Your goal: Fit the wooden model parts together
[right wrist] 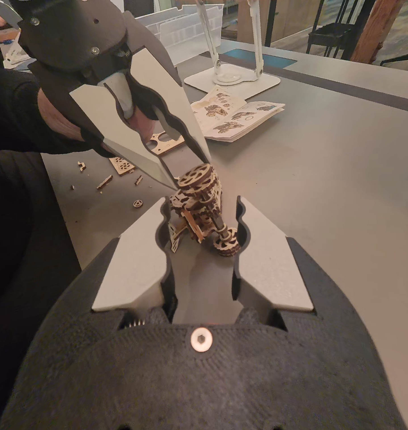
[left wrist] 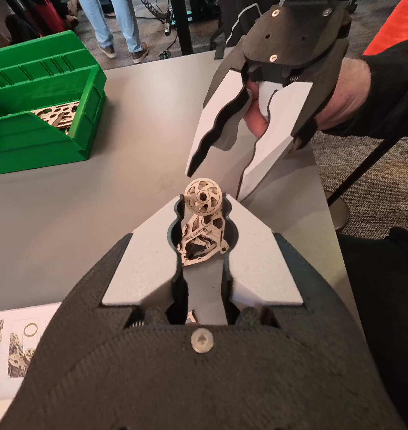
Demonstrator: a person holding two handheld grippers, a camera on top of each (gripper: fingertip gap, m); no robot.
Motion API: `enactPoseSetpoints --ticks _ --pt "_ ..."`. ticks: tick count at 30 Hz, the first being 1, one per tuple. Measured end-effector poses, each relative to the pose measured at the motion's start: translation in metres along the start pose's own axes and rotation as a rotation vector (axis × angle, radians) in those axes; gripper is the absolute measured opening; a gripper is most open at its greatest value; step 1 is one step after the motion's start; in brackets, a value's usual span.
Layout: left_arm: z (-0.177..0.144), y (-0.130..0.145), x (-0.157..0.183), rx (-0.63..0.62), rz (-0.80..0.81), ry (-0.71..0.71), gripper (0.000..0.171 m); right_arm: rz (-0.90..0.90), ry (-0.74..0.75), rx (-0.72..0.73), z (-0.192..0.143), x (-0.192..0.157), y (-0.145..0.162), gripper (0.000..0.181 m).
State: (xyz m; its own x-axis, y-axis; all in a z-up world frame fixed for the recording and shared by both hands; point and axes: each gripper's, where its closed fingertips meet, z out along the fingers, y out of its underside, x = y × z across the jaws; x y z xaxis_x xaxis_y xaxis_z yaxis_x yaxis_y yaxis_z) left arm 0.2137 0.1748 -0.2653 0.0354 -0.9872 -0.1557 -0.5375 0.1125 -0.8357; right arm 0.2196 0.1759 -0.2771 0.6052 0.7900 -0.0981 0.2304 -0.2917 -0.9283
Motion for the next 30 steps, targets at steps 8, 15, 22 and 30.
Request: enactPoseSetpoints --ticks 8,15,22,30 --pt "0.005 -0.002 0.001 -0.078 0.019 0.032 0.029 -0.032 -0.071 -0.041 0.010 -0.011 0.003 0.046" --pt "0.008 -0.004 0.002 -0.110 0.037 0.053 0.029 0.212 -0.196 0.057 -0.007 -0.008 -0.010 0.046" --pt "0.011 -0.004 0.003 -0.138 0.096 0.030 0.029 0.539 -0.245 0.115 -0.012 0.007 -0.018 0.012" --pt "0.014 -0.005 0.004 -0.123 0.103 0.026 0.029 0.569 -0.201 0.073 -0.012 0.012 -0.014 0.004"
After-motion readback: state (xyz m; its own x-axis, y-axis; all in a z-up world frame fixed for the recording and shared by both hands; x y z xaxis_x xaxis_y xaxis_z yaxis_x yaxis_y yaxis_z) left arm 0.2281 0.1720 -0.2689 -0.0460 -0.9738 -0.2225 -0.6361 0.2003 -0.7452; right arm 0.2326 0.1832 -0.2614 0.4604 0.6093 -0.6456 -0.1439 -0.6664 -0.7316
